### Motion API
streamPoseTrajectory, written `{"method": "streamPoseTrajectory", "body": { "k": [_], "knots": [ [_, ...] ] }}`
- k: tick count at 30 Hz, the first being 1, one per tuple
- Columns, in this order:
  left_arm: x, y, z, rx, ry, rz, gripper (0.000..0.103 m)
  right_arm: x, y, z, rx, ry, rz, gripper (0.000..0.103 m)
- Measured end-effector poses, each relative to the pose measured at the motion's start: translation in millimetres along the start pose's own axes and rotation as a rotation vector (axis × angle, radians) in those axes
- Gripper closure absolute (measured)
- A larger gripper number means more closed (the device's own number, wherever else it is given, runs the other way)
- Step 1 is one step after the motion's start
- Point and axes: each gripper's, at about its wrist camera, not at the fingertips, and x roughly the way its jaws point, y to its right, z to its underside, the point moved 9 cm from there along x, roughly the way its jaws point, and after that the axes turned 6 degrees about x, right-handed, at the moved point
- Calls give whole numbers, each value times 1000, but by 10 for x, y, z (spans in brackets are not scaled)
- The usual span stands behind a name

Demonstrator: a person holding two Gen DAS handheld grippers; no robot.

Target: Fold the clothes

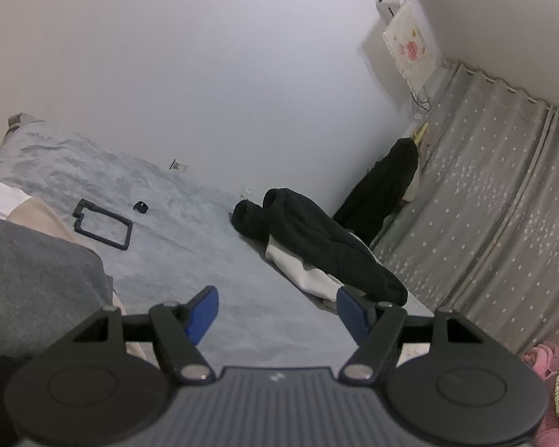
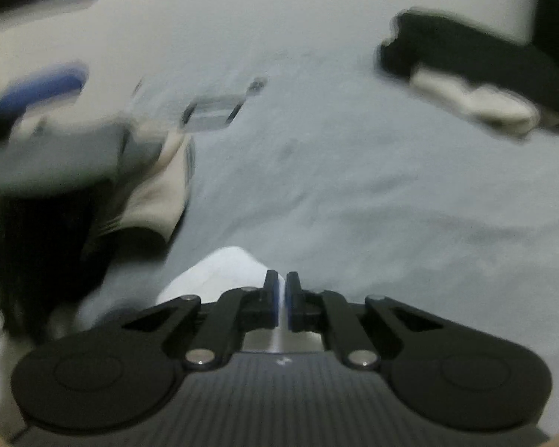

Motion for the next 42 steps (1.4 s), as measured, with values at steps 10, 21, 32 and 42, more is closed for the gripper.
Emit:
{"method": "streamPoseTrajectory", "body": {
  "k": [10,21,32,42],
  "knots": [
    [48,21,28,-2,-18,12,32,150,594,-436,95,108,165,98],
    [-19,468,75,122,-6,130,32,-121,1259,-373,344,180,205,66],
    [113,1298,524,348,-92,295,32,-1353,1689,339,411,250,443,66],
    [835,1437,1444,519,-388,219,53,-1686,1827,966,307,93,521,66]
  ]
}}
